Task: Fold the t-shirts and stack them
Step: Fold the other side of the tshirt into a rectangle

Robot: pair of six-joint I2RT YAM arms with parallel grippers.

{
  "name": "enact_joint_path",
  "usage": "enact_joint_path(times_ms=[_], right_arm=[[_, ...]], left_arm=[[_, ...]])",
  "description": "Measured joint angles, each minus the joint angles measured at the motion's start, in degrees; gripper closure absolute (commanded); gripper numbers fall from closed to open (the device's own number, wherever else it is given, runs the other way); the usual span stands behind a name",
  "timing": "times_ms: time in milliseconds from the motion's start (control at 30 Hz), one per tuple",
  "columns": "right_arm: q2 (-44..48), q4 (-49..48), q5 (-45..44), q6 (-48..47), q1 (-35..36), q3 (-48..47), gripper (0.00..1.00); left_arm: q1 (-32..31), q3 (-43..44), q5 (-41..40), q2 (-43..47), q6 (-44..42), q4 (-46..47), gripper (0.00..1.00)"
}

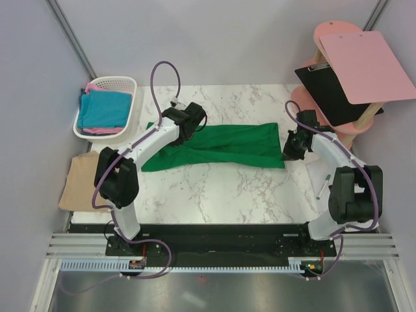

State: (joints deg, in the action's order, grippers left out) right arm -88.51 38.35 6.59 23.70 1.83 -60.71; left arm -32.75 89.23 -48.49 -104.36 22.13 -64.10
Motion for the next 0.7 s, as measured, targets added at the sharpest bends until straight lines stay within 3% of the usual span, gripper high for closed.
enact_joint_path(times_ms=[167,333,367,400,467,500,567,700], right_arm=[[-8.63,-1.09,1.46,0.07,-0.35,-8.59,0.99],[-16.72,-2.19,3.78,0.07,-0.35,-13.31,0.83],[-17.81,-2.54,4.15,0.04,-0.39,-13.49,0.61],[-18.58,-2.80,4.42,0.04,-0.42,-13.49,0.56],[-19.21,-3.04,5.16,0.11,-0.52,-13.49,0.21],[-19.19,-3.58,5.64,-0.39,-0.57,-13.46,0.13],[-18.47,-5.49,5.97,-0.35,-0.59,-13.44,0.02],[-15.06,-8.59,5.44,-1.16,-0.57,-12.85,0.02]], left_arm=[[0.00,3.50,-1.18,-2.67,-1.09,0.44,0.98],[0.00,4.81,-2.71,-5.90,-3.15,1.14,0.98],[0.02,5.07,-3.04,-6.60,-3.76,1.38,0.98],[0.04,5.42,-3.45,-7.32,-4.31,1.70,0.98],[0.17,6.56,-3.96,-8.68,-5.40,1.99,0.98],[0.26,7.67,-4.13,-9.66,-5.95,2.12,0.98],[0.46,10.10,-4.28,-11.80,-7.13,2.99,0.98],[1.55,15.89,-4.15,-16.59,-9.51,4.07,0.98]])
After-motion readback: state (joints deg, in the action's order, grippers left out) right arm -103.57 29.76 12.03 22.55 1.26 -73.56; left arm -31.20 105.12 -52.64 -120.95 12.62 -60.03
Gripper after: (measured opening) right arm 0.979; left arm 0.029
